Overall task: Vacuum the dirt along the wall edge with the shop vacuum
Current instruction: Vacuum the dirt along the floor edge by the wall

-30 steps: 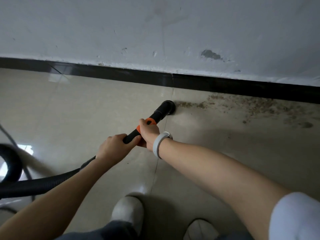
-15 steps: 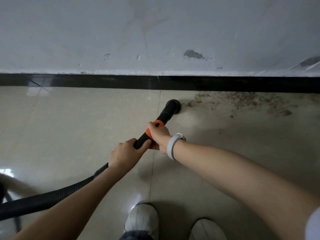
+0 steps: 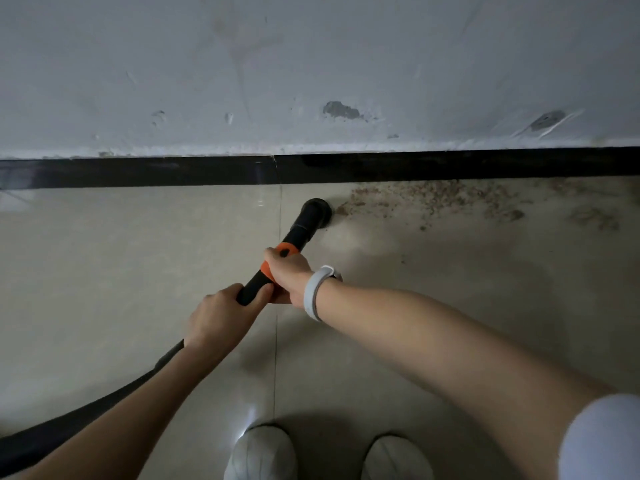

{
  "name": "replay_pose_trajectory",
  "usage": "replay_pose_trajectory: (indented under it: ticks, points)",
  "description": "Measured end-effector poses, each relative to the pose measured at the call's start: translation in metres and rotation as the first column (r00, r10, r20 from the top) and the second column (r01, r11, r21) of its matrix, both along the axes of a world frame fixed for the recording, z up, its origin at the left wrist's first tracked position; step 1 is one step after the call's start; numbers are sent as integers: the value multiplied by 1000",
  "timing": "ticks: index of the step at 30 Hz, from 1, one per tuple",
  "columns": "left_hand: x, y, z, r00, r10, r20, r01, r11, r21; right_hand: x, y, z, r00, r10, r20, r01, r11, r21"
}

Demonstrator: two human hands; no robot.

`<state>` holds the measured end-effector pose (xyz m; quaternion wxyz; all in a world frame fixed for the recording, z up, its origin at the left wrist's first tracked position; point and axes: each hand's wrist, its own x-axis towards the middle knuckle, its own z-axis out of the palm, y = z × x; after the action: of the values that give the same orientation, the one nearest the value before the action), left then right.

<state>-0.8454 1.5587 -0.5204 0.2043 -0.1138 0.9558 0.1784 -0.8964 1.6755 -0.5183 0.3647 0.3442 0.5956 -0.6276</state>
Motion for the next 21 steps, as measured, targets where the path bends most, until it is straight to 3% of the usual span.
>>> replay_pose_trajectory:
  ticks: [8,21]
  points:
    - [-15,47,-12,994,-113,4,112,992,61,-7,53,-5,996,-82,17,81,996,31]
    - [-1,49,-21,998,-61,-9,62,996,64,-1,54,-17,1000,-25,-3,25,1000,-11]
